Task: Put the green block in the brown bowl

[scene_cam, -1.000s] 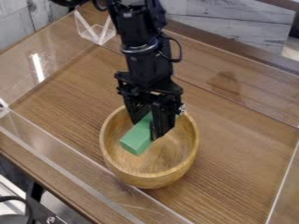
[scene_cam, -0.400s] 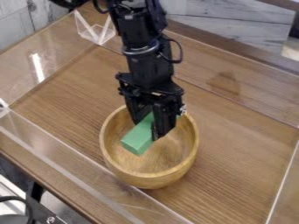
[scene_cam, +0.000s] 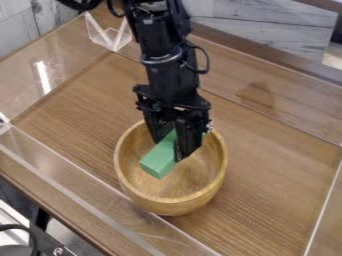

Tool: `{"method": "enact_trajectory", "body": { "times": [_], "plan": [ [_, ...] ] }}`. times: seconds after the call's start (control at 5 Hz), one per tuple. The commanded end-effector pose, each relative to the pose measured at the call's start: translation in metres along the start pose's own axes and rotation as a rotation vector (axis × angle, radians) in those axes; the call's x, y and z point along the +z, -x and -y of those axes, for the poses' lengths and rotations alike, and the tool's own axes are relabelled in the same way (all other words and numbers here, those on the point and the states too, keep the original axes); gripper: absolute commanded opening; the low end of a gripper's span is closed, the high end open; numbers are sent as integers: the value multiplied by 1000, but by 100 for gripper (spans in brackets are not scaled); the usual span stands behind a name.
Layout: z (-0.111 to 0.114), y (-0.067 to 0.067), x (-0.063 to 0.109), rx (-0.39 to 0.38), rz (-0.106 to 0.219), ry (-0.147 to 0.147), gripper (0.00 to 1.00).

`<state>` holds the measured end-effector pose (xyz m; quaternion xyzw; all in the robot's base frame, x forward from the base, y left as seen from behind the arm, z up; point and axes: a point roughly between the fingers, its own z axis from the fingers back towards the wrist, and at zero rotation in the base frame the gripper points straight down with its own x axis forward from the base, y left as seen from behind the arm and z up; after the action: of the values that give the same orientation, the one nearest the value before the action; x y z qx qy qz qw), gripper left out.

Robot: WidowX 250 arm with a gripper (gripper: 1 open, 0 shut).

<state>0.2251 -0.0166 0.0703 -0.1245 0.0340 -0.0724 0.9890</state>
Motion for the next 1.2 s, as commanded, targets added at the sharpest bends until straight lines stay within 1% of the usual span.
{"method": "enact_trajectory", "body": {
  "times": [0.0,1.0],
  "plan": [
    [1,-6,7,-12,35,-4,0],
    [-1,-8,8,0,39,5,0]
  ]
}}
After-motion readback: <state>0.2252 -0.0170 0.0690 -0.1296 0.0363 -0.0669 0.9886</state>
